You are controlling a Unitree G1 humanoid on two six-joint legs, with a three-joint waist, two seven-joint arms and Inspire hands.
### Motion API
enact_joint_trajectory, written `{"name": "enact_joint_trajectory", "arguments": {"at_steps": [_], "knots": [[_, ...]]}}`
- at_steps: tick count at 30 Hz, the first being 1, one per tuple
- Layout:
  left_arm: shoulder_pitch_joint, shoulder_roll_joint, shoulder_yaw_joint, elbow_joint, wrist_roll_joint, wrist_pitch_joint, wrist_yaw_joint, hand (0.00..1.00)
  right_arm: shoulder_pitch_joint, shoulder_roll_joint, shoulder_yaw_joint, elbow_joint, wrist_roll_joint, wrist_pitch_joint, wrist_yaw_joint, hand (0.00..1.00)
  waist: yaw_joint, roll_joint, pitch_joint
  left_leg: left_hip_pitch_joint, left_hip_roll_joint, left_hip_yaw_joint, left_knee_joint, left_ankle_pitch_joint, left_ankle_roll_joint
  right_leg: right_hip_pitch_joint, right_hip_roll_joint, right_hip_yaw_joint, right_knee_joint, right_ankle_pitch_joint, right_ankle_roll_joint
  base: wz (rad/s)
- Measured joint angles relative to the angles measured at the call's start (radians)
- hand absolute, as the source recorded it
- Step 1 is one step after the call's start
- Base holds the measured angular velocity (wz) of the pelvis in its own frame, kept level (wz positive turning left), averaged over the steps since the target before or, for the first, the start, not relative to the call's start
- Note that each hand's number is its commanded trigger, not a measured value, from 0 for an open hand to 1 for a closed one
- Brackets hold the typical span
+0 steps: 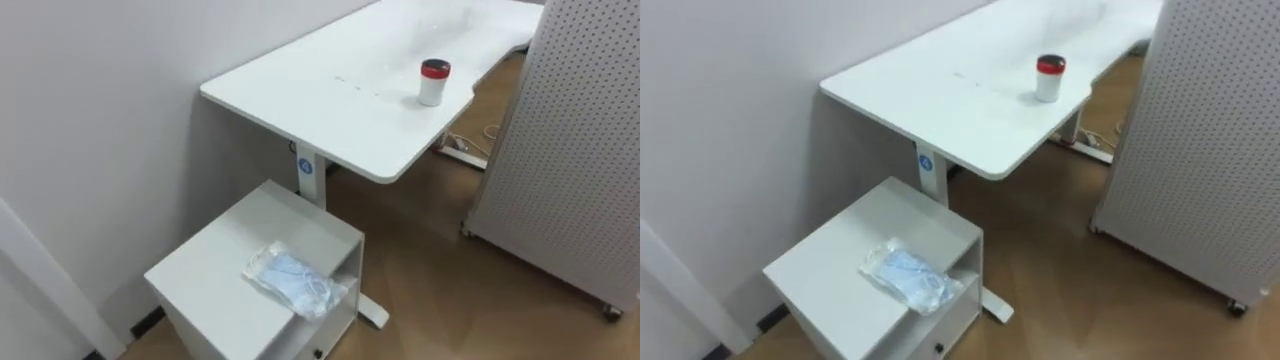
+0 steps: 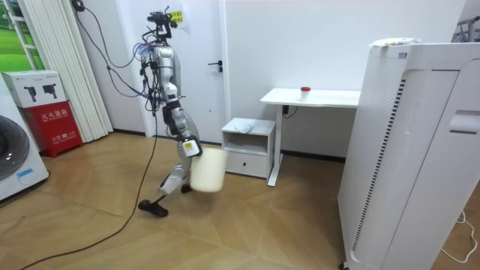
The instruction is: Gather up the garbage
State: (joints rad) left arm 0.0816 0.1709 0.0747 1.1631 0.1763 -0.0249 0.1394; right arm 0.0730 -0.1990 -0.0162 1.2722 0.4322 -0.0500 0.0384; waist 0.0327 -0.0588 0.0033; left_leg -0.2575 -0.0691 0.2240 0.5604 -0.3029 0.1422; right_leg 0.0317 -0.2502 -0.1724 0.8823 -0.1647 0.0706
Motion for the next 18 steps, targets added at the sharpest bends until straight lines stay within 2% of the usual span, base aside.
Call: {"name": "enact_joint_trajectory", "arguments": {"at_steps": [1,3,4,6,7,8,9,10,11,12,13,14,18], "knots": [[-0.001,0.000,-0.004,-0.029,-0.013,-0.007,0.016,0.00,-0.010,0.002,0.018,-0.005,-0.002,-0.004,0.007,1.00,0.001,0.004,0.0009,0.015,0.003,-0.009,-0.024,-0.001,0.002,-0.028,-0.011,-0.022,0.023,-0.001,0.004,-0.05],[-0.016,-0.004,-0.012,-0.057,-0.018,-0.038,0.052,0.00,-0.027,0.003,0.039,-0.030,-0.005,-0.008,0.010,1.00,0.000,0.012,0.0033,0.029,0.017,-0.021,-0.051,0.000,0.002,-0.130,-0.010,-0.050,0.067,-0.078,0.004,0.02],[-0.024,-0.003,-0.020,-0.057,-0.020,-0.047,0.063,0.00,-0.033,0.004,0.045,-0.029,-0.005,-0.012,0.009,1.00,0.001,0.016,0.0060,0.035,0.021,-0.024,-0.058,0.000,0.002,-0.153,-0.008,-0.052,0.054,-0.096,0.006,0.08],[-0.043,-0.005,-0.041,-0.094,-0.014,-0.065,0.101,0.00,-0.049,0.009,0.077,-0.025,-0.004,-0.016,0.007,1.00,-0.001,0.016,0.0070,0.051,0.033,-0.036,-0.086,0.004,-0.002,-0.227,0.013,-0.046,-0.070,-0.135,-0.002,0.08],[-0.051,-0.008,-0.042,-0.106,-0.011,-0.068,0.108,0.00,-0.053,0.009,0.078,-0.025,-0.004,-0.019,0.007,1.00,-0.001,0.015,0.0076,0.053,0.038,-0.039,-0.089,0.004,-0.004,-0.242,0.022,-0.046,-0.113,-0.139,-0.002,0.16],[-0.074,-0.018,-0.046,-0.116,-0.006,-0.083,0.126,0.00,-0.056,0.009,0.079,-0.026,-0.004,-0.027,0.008,1.00,-0.002,0.020,0.0122,0.059,0.042,-0.053,-0.102,0.007,-0.009,-0.265,0.036,-0.048,-0.212,-0.140,-0.002,0.28],[-0.095,-0.025,-0.066,-0.119,-0.005,-0.102,0.145,0.00,-0.056,0.011,0.088,-0.028,-0.003,-0.041,0.008,1.00,-0.004,0.024,0.0137,0.067,0.042,-0.071,-0.119,0.012,-0.018,-0.279,0.048,-0.045,-0.321,-0.130,-0.006,0.30],[-0.104,-0.027,-0.076,-0.125,-0.005,-0.110,0.151,0.00,-0.057,0.012,0.098,-0.028,-0.001,-0.047,0.008,1.00,-0.003,0.024,0.0147,0.074,0.044,-0.074,-0.127,0.014,-0.020,-0.284,0.053,-0.044,-0.374,-0.115,-0.010,0.27],[-0.117,-0.028,-0.094,-0.152,-0.005,-0.113,0.161,0.00,-0.066,0.013,0.117,-0.025,-0.001,-0.054,0.008,1.00,-0.004,0.019,0.0122,0.077,0.051,-0.082,-0.132,0.014,-0.030,-0.293,0.072,-0.041,-0.459,-0.045,-0.007,0.21],[-0.124,-0.028,-0.104,-0.168,-0.005,-0.115,0.165,0.00,-0.068,0.014,0.125,-0.023,0.000,-0.059,0.009,1.00,-0.011,0.023,0.0139,0.077,0.054,-0.097,-0.130,0.013,-0.036,-0.292,0.086,-0.042,-0.493,-0.001,-0.013,0.40],[-0.143,-0.025,-0.120,-0.182,-0.001,-0.129,0.174,0.00,-0.076,0.018,0.132,-0.018,-0.001,-0.064,0.014,1.00,-0.026,0.027,0.0124,0.075,0.061,-0.122,-0.133,0.011,-0.051,-0.272,0.109,-0.045,-0.533,0.063,-0.009,0.37],[-0.159,-0.024,-0.121,-0.190,0.018,-0.147,0.186,0.00,-0.096,0.018,0.135,-0.001,-0.002,-0.066,0.031,1.00,-0.027,0.035,0.0123,0.075,0.074,-0.130,-0.143,0.012,-0.064,-0.257,0.128,-0.055,-0.560,0.073,-0.017,0.22],[-0.228,-0.023,-0.133,-0.196,0.034,-0.191,0.252,0.00,-0.148,0.015,0.193,0.047,-0.003,-0.072,0.053,1.00,-0.032,0.045,0.0183,0.077,0.094,-0.129,-0.165,0.022,-0.084,-0.258,0.148,-0.059,-0.575,0.075,-0.028,0.01]]}}
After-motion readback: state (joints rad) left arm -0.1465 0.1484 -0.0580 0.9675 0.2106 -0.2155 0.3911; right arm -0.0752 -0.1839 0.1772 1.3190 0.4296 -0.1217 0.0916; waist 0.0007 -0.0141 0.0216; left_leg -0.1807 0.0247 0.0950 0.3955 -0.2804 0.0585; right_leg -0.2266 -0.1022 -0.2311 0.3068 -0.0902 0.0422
